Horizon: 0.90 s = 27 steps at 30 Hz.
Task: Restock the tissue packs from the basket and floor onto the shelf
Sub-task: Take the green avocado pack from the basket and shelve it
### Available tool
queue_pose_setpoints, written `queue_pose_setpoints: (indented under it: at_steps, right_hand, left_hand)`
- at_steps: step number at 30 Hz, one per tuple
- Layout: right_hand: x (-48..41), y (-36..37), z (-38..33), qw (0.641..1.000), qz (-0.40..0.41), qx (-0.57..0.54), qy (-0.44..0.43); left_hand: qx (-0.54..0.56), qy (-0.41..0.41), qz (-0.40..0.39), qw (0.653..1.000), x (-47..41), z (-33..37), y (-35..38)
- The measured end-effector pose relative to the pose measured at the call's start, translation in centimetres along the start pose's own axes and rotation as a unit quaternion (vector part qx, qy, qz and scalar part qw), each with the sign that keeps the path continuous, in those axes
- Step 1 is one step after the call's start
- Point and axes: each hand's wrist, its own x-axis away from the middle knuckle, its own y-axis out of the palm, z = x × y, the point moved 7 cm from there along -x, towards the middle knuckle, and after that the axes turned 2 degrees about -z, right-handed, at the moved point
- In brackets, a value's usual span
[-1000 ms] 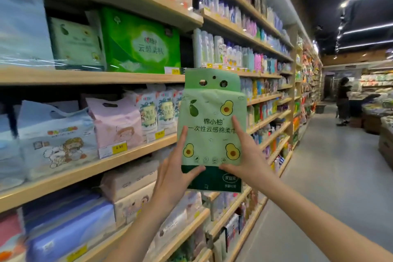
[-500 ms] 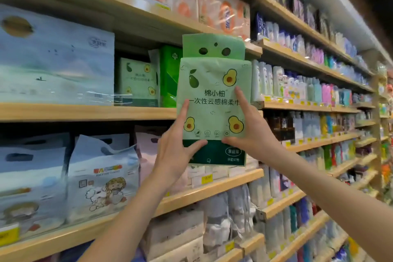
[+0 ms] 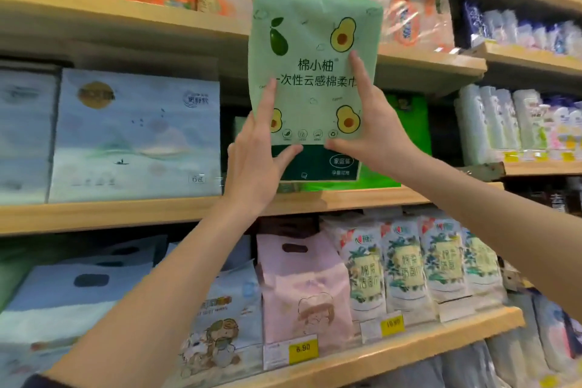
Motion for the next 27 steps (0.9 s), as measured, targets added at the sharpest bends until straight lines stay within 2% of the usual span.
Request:
queue_pose_setpoints:
  at_steps: [8, 18, 27]
  right_hand:
    - [-5.1, 3.7, 2.8, 0.997, 0.020, -0.041, -0.065]
    - [-5.8, 9.7, 6.1, 0.995, 0.001, -0.077, -0.070]
    - [-5.9, 14.1, 8.9, 0.990, -0.103, -0.095, -0.012]
  left_hand:
    - [-0.084, -0.012, 0.032, 0.996, -4.1, -3.7, 1.6]
    - [-0.124, -0.050, -0.001, 0.991, -3.7, -8.2, 4.6]
    - [-0.179, -0.128, -0.115, 0.969, -3.7, -11.4, 5.7]
